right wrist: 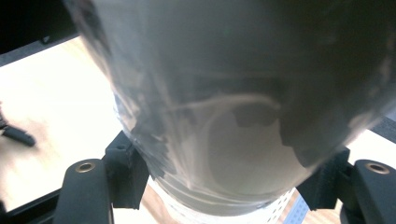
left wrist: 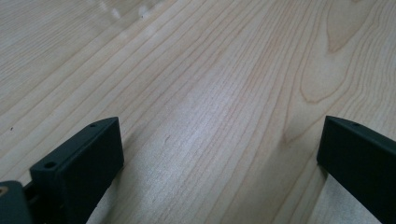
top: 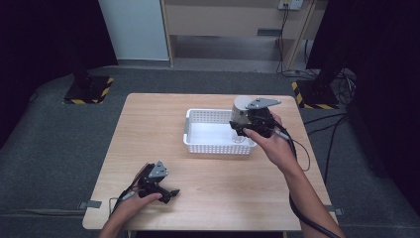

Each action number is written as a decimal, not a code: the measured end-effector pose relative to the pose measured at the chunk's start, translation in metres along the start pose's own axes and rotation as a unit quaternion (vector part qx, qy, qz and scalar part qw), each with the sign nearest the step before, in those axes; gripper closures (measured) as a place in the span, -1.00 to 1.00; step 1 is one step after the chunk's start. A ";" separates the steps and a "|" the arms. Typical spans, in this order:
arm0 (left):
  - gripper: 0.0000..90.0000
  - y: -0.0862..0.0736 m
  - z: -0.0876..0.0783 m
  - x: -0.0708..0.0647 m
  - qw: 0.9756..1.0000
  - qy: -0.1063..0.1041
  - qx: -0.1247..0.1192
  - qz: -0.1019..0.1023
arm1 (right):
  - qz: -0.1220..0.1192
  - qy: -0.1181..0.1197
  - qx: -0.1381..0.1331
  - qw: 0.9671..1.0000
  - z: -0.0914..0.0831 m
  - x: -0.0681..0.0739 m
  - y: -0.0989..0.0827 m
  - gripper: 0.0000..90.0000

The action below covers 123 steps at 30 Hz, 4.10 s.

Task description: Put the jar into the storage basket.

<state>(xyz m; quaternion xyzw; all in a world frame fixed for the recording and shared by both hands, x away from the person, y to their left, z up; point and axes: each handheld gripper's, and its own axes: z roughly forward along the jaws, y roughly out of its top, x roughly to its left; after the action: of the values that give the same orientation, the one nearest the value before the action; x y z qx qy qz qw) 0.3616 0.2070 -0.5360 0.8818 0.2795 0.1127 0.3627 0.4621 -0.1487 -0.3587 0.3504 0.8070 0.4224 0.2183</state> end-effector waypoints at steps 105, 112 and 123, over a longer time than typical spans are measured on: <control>-1.00 0.000 0.000 0.000 1.000 0.000 0.000 0.000 | 0.043 -0.015 0.033 0.998 0.108 -0.005 -0.045 -0.32; -1.00 0.000 0.000 0.000 1.000 0.000 0.000 -0.001 | 0.043 -0.015 0.032 0.998 0.108 -0.005 -0.046 -0.31; -1.00 0.000 0.000 0.000 1.000 0.000 0.000 -0.001 | 0.049 -0.016 0.029 0.998 0.106 -0.006 -0.049 -0.32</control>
<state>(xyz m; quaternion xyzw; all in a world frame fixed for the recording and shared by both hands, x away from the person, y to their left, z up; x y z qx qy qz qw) 0.3613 0.2070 -0.5361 0.8816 0.2802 0.1126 0.3626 0.5158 -0.1166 -0.4573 0.4020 0.7973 0.4035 0.1998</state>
